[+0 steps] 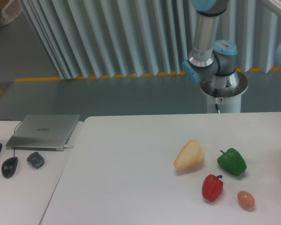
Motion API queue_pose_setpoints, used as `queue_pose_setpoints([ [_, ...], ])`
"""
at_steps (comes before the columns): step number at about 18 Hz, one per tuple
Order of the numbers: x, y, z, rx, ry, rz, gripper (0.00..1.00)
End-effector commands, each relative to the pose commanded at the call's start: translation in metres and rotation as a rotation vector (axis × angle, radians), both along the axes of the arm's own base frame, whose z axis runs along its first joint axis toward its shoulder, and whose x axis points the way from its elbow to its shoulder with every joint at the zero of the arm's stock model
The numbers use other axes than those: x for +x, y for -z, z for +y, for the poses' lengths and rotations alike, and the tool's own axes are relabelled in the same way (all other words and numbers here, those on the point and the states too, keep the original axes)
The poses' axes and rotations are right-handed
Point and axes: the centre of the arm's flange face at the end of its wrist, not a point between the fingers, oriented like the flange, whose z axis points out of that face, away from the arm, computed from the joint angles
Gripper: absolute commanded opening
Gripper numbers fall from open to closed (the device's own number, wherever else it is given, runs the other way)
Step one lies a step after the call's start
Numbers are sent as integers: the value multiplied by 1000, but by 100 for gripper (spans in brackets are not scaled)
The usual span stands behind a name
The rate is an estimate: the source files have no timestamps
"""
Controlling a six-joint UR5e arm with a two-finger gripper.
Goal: Place the yellow pepper on the table
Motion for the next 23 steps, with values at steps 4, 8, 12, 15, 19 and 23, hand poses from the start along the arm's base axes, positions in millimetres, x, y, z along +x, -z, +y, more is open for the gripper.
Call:
queue_pose_setpoints([
  [4,-15,18,-9,-3,-70,-10,100],
  [8,-29,25,-17,-6,-40,20,100],
  [12,-38,32,-21,-59,55,63,100],
  [15,-46,40,-16,-52,72,91,100],
  [19,-47,48,-19,-68,104,81,100],
  [23,-45,57,-29,-168,97,80,100],
])
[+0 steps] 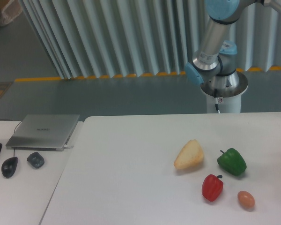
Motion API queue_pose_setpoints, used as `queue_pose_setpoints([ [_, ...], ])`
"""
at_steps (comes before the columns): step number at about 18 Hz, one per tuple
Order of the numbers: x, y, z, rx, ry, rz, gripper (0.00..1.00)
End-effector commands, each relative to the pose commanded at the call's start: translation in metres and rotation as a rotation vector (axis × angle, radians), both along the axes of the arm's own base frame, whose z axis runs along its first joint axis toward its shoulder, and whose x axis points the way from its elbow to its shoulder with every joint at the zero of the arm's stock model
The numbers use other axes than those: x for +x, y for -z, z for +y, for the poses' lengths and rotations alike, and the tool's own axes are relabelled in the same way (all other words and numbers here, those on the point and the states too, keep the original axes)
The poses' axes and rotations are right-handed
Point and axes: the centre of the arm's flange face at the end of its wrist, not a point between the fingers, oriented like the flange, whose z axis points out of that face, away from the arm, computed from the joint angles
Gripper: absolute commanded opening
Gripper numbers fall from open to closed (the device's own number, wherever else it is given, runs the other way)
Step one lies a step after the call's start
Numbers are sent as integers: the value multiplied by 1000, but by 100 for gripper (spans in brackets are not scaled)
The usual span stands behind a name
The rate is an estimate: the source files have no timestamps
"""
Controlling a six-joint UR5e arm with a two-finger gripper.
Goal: Place the yellow pepper on the table
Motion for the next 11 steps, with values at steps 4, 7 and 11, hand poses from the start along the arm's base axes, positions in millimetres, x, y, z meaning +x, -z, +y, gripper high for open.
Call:
queue_pose_setpoints([
  [4,-1,11,0,2,-15,-15,100],
  [7,-3,16,1,1,-16,-24,100],
  [11,-5,18,1,1,-15,-25,87],
])
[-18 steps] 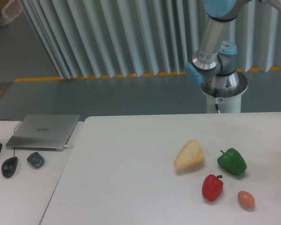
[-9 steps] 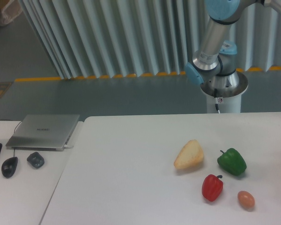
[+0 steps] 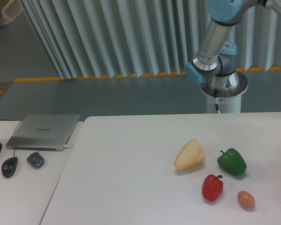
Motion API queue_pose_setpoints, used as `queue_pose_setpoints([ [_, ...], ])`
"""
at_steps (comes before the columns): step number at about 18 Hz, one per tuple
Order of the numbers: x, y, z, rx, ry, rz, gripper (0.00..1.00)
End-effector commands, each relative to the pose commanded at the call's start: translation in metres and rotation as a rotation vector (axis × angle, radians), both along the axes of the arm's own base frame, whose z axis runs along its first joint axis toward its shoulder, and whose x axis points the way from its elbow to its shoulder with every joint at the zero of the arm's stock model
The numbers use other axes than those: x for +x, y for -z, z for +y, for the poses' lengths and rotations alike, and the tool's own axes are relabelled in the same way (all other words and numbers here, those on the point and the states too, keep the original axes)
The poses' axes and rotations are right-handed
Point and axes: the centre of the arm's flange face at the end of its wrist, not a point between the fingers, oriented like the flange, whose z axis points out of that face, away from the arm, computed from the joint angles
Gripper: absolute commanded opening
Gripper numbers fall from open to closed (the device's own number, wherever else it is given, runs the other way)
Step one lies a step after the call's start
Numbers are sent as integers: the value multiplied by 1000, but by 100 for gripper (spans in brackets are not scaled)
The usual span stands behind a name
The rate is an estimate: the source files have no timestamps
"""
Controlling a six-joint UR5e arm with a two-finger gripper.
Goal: Place the yellow pepper on the table
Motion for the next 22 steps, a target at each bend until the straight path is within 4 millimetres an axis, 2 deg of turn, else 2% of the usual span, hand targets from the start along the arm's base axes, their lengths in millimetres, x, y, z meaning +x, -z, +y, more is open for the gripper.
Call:
queue_pose_setpoints([
  [2,0,-4,0,1,0,4,65],
  [3,0,-6,1,2,0,6,63],
  [8,4,-22,9,22,-47,8,60],
  [12,9,-58,17,92,-127,-60,60],
  [15,29,-79,43,112,-194,-103,60],
  [17,43,-92,52,189,-256,-146,60],
  [20,63,-107,70,266,-339,-177,60],
  [22,80,-113,90,268,-380,-182,60],
])
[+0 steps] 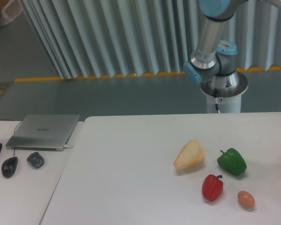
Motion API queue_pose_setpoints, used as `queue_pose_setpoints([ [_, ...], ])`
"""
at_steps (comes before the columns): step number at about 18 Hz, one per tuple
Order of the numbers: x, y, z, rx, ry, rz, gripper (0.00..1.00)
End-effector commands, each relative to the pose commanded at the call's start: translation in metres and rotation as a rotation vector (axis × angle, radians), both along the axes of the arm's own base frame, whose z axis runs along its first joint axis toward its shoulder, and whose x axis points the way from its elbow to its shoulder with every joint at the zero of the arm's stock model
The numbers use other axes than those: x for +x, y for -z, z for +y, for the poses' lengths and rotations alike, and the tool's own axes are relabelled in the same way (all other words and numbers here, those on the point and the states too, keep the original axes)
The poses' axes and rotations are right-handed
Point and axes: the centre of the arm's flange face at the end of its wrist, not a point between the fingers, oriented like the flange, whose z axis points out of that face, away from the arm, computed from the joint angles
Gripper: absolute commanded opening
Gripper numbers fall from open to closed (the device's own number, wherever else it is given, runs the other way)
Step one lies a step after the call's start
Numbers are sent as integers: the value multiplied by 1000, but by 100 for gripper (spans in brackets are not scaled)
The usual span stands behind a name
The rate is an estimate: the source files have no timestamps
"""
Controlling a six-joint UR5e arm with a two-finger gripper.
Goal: Place the yellow pepper on the table
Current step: 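Carry the yellow pepper in the gripper down beside the green pepper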
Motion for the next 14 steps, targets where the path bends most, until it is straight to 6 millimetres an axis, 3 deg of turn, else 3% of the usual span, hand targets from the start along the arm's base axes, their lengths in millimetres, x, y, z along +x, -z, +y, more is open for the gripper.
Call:
queue_pose_setpoints([
  [2,25,-1,32,10,-95,-22,60],
  [8,68,0,93,71,-297,-19,60],
  [9,75,5,103,83,-329,-6,60],
  [12,83,28,109,54,-329,-5,59],
  [14,91,49,118,-61,-298,73,60],
])
